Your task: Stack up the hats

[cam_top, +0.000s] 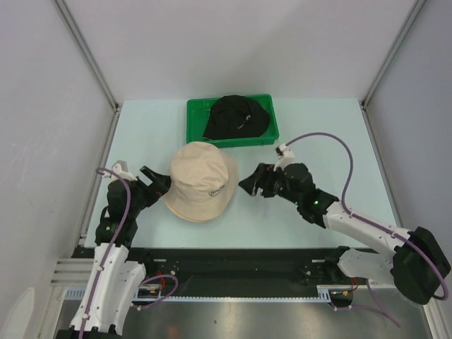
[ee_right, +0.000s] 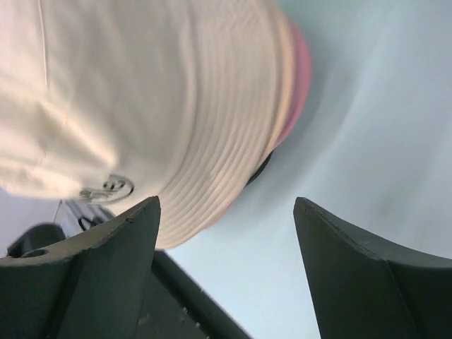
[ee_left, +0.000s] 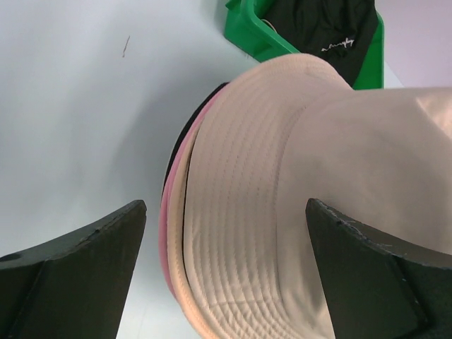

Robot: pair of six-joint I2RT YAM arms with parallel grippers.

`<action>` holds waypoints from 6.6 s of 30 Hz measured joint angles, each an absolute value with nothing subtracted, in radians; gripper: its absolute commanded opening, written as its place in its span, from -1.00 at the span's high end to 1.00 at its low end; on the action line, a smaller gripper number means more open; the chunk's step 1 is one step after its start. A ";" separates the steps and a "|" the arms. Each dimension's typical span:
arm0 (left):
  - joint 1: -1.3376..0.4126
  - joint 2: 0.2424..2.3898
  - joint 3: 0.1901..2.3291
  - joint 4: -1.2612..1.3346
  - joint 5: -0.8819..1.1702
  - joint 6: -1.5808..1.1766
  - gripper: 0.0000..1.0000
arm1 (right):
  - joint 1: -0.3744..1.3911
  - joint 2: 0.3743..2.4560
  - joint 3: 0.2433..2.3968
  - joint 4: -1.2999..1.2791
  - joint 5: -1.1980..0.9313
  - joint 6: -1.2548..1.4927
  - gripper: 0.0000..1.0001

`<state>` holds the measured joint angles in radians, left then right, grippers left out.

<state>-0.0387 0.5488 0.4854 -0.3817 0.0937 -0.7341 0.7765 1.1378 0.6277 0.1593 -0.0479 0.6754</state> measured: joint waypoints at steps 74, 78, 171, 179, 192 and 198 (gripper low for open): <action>-0.027 0.758 0.582 -0.199 0.027 -0.751 -1.00 | 0.642 1.483 0.716 0.378 -0.210 0.603 -0.49; 0.014 0.759 0.662 -0.242 -0.041 -0.685 -1.00 | 0.611 1.350 0.796 0.170 -0.128 0.516 -0.54; 0.075 0.673 0.748 -0.315 0.239 -0.429 -0.89 | 0.517 1.377 0.927 0.216 -0.359 0.610 1.00; 0.054 0.617 0.739 -0.302 0.421 -0.452 -0.85 | 0.495 1.446 0.852 0.388 -0.428 0.641 1.00; -0.133 0.749 0.778 -0.228 0.495 -0.444 -0.71 | 0.493 1.498 0.844 0.502 -0.469 0.668 1.00; -0.208 0.845 0.801 -0.188 0.421 -0.414 -0.64 | 0.493 1.498 0.844 0.506 -0.474 0.670 1.00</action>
